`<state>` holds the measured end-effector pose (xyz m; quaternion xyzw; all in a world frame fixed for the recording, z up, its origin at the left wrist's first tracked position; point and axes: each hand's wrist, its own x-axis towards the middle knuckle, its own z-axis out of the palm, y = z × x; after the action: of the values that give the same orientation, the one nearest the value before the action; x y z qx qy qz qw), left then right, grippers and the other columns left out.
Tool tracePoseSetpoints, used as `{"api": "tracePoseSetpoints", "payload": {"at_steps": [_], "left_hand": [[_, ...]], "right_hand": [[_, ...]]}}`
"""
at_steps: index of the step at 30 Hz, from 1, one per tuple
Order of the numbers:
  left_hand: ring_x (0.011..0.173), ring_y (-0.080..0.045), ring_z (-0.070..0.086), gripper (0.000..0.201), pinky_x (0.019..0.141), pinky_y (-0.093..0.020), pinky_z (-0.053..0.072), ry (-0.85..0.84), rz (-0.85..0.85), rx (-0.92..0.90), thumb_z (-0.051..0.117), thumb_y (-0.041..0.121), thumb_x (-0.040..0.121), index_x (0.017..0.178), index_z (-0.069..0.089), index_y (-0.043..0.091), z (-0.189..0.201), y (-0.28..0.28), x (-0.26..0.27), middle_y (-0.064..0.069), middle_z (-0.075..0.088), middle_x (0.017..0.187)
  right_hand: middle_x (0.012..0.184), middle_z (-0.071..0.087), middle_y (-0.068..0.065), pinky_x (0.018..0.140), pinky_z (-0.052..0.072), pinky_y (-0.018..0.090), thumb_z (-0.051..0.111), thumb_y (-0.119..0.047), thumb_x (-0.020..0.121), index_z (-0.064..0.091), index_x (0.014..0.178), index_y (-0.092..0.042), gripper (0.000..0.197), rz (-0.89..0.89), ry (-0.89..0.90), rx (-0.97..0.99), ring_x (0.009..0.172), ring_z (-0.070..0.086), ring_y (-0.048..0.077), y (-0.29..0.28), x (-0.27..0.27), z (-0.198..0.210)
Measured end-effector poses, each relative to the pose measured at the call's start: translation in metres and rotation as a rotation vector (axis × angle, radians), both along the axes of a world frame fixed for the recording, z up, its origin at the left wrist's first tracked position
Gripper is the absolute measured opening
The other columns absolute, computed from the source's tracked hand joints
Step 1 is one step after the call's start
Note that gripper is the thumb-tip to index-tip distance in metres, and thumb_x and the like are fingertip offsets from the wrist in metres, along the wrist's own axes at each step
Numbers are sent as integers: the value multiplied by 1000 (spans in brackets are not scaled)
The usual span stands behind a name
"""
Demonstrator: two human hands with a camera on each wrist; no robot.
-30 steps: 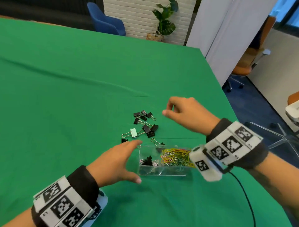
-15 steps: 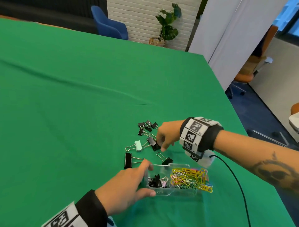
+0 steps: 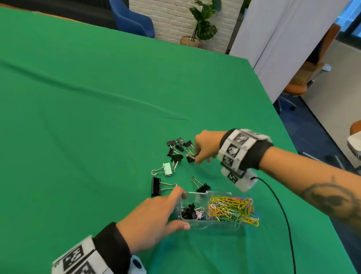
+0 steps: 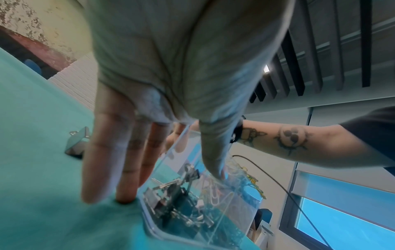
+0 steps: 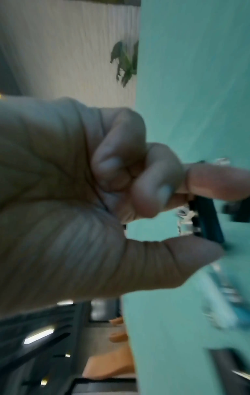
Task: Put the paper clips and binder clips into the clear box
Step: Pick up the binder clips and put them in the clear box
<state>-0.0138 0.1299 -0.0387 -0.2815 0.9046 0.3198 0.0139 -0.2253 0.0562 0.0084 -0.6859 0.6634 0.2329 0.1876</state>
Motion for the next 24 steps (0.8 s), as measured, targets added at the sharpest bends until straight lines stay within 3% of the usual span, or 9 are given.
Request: {"api": "tracePoseSetpoints", "payload": {"at_steps": [1,3,6,10,13,16,20,24], "left_hand": [[104,-16,55,51,92,-29,43,1,1,0,49,54,84,123,26,30,1,0,0,2,59,120],[103,-17,56,51,91,-30,43,1,2,-2,49,54,84,122,26,30,0,0,0,1,60,118],[100,-16,57,51,90,-31,45,7,4,13,50,54,83,121,27,30,0,0,0,1,60,117],[97,-19,60,52,89,-36,49,-6,15,31,52,53,83,122,25,29,-1,1,0,-4,60,114],[97,-20,61,50,89,-38,48,-2,29,37,54,52,83,120,27,31,-3,1,1,-4,59,115],[98,-20,60,50,90,-36,47,1,27,44,55,49,84,121,29,29,0,1,0,-4,59,117],[98,-21,60,50,90,-35,47,-6,20,46,54,48,85,124,29,26,2,2,0,-6,59,116],[97,-17,59,47,91,-34,47,-5,24,49,54,48,84,120,29,30,1,2,0,-1,60,116]], "right_hand": [[60,62,-4,49,43,19,64,-29,81,69,84,-4,25,-22,-27,-17,37,51,-2,3,-3,14],[56,60,-9,49,41,16,68,-31,78,66,75,-15,16,-17,-99,-27,33,47,-5,17,-3,46],[59,62,-6,52,42,15,70,-33,76,68,79,-14,19,71,-187,57,49,51,4,53,18,76],[62,56,-2,46,34,19,66,-37,80,66,83,-9,29,265,-36,84,50,45,8,88,57,60],[65,56,-2,49,34,21,64,-48,79,64,86,-11,37,308,49,7,57,48,14,96,65,50],[80,64,2,52,35,21,64,-48,78,66,95,-10,42,240,-33,-57,68,51,17,95,54,61],[67,58,-1,54,35,18,62,-37,84,65,87,-13,25,98,-115,-197,56,48,6,72,19,72],[68,57,-4,58,42,19,61,-29,86,61,92,-11,19,-38,-84,-106,55,50,4,33,-9,44]]}}
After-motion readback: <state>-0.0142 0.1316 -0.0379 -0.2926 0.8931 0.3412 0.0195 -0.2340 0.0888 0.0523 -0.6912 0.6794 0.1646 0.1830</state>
